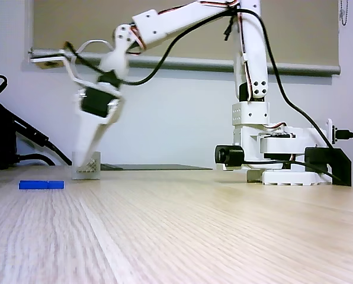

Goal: Grasp a peg and put it in the crate.

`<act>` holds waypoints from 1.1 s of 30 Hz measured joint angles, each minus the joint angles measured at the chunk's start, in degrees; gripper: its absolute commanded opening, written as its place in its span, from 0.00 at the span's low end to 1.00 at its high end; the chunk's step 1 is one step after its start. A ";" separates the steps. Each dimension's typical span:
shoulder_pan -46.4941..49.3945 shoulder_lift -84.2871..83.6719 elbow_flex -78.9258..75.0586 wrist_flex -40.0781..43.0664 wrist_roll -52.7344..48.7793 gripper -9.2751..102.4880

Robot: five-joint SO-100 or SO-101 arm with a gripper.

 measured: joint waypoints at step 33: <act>-4.04 -7.82 -9.40 5.98 0.35 0.25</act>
